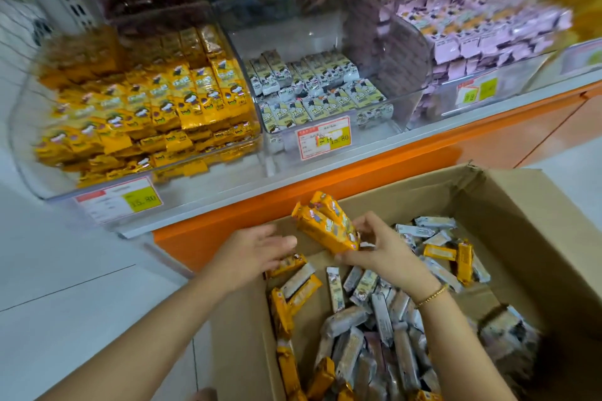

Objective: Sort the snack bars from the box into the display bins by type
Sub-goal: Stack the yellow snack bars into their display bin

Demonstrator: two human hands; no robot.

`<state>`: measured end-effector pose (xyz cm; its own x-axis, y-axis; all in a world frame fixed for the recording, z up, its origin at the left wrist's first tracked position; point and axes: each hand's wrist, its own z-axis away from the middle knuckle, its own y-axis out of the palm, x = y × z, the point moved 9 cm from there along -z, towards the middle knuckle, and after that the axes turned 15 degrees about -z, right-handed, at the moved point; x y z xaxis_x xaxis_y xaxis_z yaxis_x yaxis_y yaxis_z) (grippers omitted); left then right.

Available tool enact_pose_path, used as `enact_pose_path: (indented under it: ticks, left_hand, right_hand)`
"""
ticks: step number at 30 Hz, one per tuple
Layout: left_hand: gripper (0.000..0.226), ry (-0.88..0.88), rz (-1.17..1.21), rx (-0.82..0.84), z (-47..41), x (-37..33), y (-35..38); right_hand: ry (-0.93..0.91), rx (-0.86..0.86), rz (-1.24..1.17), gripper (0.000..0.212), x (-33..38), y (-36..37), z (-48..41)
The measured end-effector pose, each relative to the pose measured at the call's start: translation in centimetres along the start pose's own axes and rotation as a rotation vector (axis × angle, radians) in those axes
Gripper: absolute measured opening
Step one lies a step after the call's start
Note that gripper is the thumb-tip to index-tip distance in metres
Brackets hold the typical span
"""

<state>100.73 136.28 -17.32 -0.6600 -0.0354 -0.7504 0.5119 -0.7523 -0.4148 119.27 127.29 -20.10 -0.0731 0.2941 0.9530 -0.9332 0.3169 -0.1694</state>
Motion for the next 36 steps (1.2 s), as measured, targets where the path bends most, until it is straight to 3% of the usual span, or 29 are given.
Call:
enact_pose_path:
  ticks: [3, 5, 10, 12, 16, 18, 22, 27, 29, 33, 36]
  left_hand:
    - [0.039, 0.098, 0.421, -0.062, 2.4, -2.2, -0.7]
    - [0.035, 0.135, 0.587, -0.104, 3.8, -2.9, -2.2]
    - [0.023, 0.309, 0.662, -0.183, 7.9, -5.9, -7.4]
    - [0.017, 0.367, 0.543, -0.306, 9.6, -6.7, -10.8]
    - [0.036, 0.368, -0.362, -0.819, 13.1, -6.6, -18.3]
    - [0.038, 0.279, -0.615, -0.88, 13.4, -5.5, -19.6]
    - [0.03, 0.256, -0.732, -0.786, 12.6, -3.9, -19.9]
    - [0.025, 0.314, -0.733, -0.785, 12.9, -3.8, -20.2]
    - [0.026, 0.326, -0.74, -0.796, 12.9, -3.9, -20.3]
    - [0.029, 0.33, -0.744, -0.823, 13.2, -3.9, -19.9]
    - [0.026, 0.365, -0.696, -0.843, 13.5, -4.1, -19.0]
  right_hand:
    - [-0.165, -0.034, -0.025, 0.046, 6.5, 2.2, 2.7]
    - [-0.266, -0.054, -0.012, 0.053, 9.9, 3.3, 4.3]
    - [-0.472, -0.143, 0.071, 0.053, 17.1, 5.5, 6.8]
    - [-0.53, -0.189, 0.098, 0.051, 20.3, 6.7, 6.6]
    - [-0.627, -0.236, 0.159, 0.051, 27.1, 10.3, 2.5]
    - [-0.64, -0.291, 0.283, 0.049, 30.2, 12.2, -0.9]
    - [-0.466, -0.31, 0.642, 0.063, 32.7, 15.8, -8.8]
    - [-0.284, -0.264, 0.624, 0.062, 31.3, 17.9, -14.6]
    - [-0.277, -0.187, 0.518, 0.065, 31.1, 19.4, -15.2]
    - [-0.236, 0.044, 0.002, 0.059, 30.1, 20.6, -14.1]
    - [-0.303, 0.028, -0.018, 0.044, 30.1, 18.0, -11.5]
